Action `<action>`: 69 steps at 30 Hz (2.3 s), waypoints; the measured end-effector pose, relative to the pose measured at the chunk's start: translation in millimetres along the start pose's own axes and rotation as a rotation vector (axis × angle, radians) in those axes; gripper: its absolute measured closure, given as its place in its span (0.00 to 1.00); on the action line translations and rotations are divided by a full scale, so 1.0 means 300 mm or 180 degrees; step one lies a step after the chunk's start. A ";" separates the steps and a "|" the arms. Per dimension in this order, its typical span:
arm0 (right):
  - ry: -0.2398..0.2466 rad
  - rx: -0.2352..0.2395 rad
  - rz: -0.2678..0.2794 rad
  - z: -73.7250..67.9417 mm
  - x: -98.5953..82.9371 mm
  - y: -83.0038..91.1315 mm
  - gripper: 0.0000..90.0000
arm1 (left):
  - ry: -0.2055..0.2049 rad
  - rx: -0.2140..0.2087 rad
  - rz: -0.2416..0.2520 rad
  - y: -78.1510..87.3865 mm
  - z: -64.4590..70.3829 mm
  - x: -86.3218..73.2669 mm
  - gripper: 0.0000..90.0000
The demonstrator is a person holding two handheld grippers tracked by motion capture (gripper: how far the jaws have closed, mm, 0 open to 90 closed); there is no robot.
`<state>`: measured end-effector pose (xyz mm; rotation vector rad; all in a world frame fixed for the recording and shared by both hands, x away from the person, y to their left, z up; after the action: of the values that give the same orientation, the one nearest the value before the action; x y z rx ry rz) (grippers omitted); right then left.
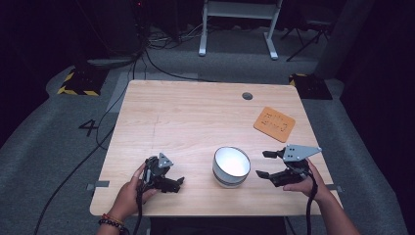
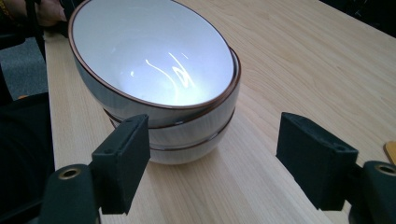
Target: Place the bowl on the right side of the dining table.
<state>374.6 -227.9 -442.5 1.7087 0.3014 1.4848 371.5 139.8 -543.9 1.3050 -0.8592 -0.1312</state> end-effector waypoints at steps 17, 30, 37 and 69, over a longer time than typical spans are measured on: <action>0.0268 0.0195 -0.0052 -0.101 0.081 -0.028 0.29 | -0.0001 0.0003 0.0000 0.000 0.000 0.000 0.00; 0.0397 0.0311 -0.0129 -0.150 0.123 -0.066 0.32 | 0.0000 0.0003 -0.0001 0.000 0.000 0.000 0.00; 0.0448 0.0377 -0.0203 -0.172 0.146 -0.112 0.35 | -0.0002 0.0003 -0.0001 0.000 0.000 0.000 0.00; 0.0687 0.0689 -0.0407 -0.237 0.190 -0.201 0.90 | -0.0002 0.0005 -0.0002 0.000 -0.001 0.000 0.00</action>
<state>345.8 -122.7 -448.1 1.6607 0.6957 1.5890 371.6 139.9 -543.9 1.3067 -0.8594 -0.1313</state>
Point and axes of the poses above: each handheld gripper's, and its own axes: y roughly backward along the jaws, x roughly out of its top, z roughly to its right, the point moved 5 cm from there along -y, roughly forward along the jaws, and after that the axes turned 12 degrees about -z, right-handed, at the moved point
